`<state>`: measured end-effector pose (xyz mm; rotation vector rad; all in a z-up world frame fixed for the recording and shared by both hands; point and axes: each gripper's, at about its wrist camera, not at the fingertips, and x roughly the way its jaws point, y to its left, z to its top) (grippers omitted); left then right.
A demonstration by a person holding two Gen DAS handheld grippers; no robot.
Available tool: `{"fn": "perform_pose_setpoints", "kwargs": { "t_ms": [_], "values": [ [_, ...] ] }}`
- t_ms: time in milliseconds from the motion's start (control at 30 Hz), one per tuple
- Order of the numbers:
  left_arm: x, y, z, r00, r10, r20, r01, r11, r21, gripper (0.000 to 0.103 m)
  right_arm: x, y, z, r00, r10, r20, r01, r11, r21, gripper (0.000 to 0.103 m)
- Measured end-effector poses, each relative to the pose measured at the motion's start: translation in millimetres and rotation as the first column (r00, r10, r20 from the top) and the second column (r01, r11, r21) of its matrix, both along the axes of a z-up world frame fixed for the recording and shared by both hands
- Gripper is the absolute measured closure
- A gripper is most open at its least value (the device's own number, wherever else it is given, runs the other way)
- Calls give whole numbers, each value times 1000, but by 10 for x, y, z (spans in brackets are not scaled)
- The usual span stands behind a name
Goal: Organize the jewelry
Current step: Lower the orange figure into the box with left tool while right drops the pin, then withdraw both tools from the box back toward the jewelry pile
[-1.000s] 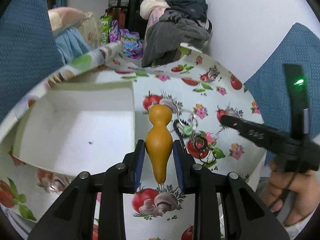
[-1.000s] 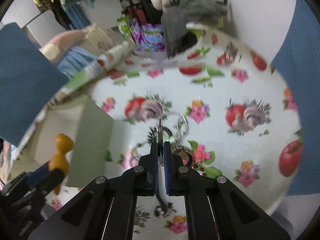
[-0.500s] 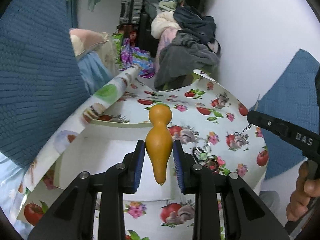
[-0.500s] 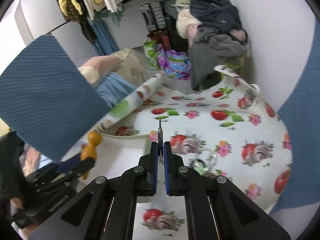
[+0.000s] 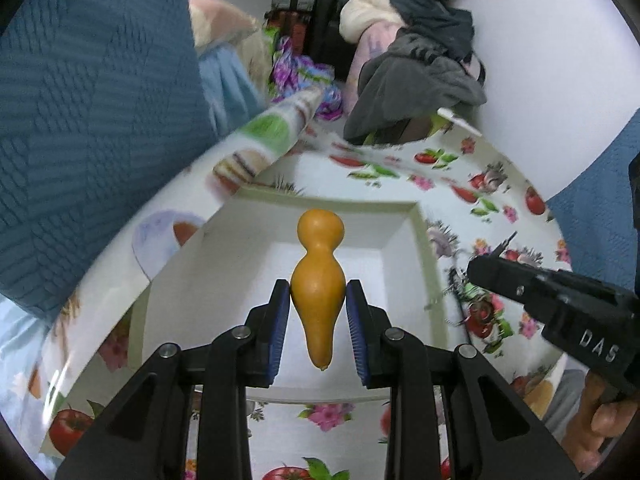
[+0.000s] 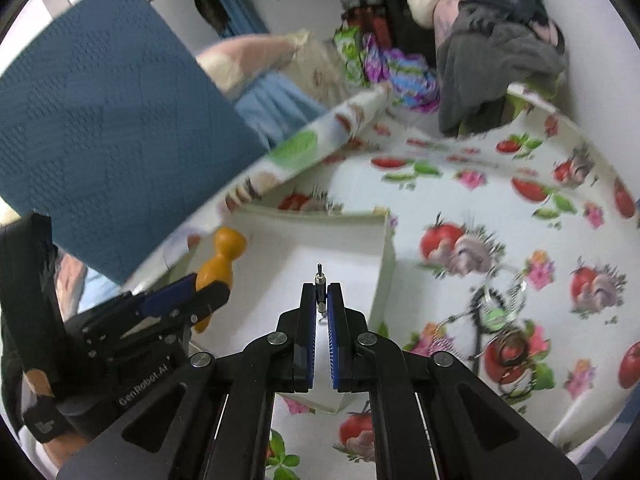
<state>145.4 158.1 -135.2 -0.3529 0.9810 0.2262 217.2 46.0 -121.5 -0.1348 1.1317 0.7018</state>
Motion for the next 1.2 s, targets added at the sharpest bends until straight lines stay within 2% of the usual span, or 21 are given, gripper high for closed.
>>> {"fn": "perform_pose_setpoints", "kwargs": {
  "t_ms": [200, 433, 533, 567, 600, 700, 800, 1200],
  "values": [
    [-9, 81, -287, 998, -2, -59, 0, 1000, -30, 73, -18, 76, -345, 998, 9, -58, -12, 999, -52, 99],
    [-2, 93, -347, 997, -4, -83, 1, 999, -43, 73, 4, 65, -396, 997, 18, -72, -22, 998, -64, 97],
    [-11, 89, -254, 997, 4, -71, -7, 999, -41, 73, 21, 48, -337, 997, 14, -74, -18, 998, -53, 87],
    [-13, 91, -232, 998, 10, -68, -12, 999, -39, 73, 21, 34, -298, 998, 13, -68, -16, 999, -46, 81],
    [-28, 96, -189, 998, 17, -61, -20, 999, -39, 70, 14, 16, -243, 998, 14, -59, -16, 999, -35, 80],
    [-78, 88, -46, 999, 35, -35, -36, 999, -35, 60, -26, -42, -51, 1000, 17, -26, -18, 1000, -14, 80],
    [-151, 39, 152, 999, 38, 1, -38, 999, -12, 56, -87, -102, 152, 1000, 22, 10, -22, 1000, 11, 80],
    [-506, -296, 979, 985, -2, 174, -6, 999, 47, 53, -538, -520, 1021, 979, -9, 203, -7, 997, 76, 80]
  ]
}}
